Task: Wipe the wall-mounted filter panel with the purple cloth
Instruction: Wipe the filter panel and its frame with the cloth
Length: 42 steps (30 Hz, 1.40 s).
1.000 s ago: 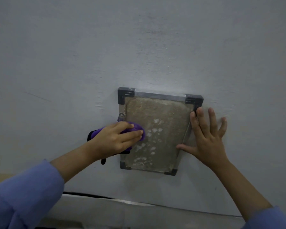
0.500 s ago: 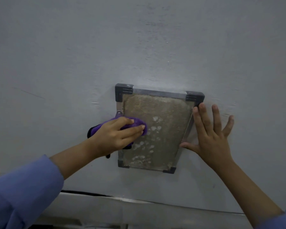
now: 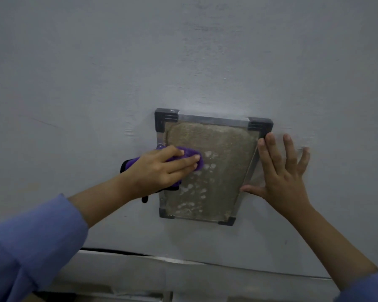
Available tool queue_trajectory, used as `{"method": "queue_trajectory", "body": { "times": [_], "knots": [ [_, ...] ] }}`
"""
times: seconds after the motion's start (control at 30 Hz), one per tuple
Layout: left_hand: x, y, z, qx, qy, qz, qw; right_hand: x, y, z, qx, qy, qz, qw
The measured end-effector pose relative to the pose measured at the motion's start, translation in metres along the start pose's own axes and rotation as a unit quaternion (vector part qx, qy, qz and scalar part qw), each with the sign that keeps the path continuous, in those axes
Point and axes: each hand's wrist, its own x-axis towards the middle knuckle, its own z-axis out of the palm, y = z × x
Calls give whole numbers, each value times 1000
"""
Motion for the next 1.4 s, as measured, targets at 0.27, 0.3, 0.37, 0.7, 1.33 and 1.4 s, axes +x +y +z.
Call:
{"method": "queue_trajectory", "body": {
  "times": [0.27, 0.3, 0.37, 0.7, 1.33, 1.4],
  "knots": [
    [16, -2, -4, 20, 63, -18, 998, -1, -3, -5, -7, -3, 9, 1000],
    [21, -1, -2, 19, 77, -31, 996, -1, -3, -5, -7, -4, 10, 1000],
    [27, 3, 2, 16, 82, -46, 995, -1, -4, -5, -9, -3, 11, 1000],
    [26, 0, -10, 18, 6, 24, 1000, -1, -5, -8, -12, -6, 16, 1000],
    [31, 14, 3, -23, 24, -27, 999, 0, -2, 1, 16, 12, 1, 1000],
    [23, 22, 4, -37, -12, -31, 999, 0, -2, 1, 19, 11, 1, 1000]
  ]
}}
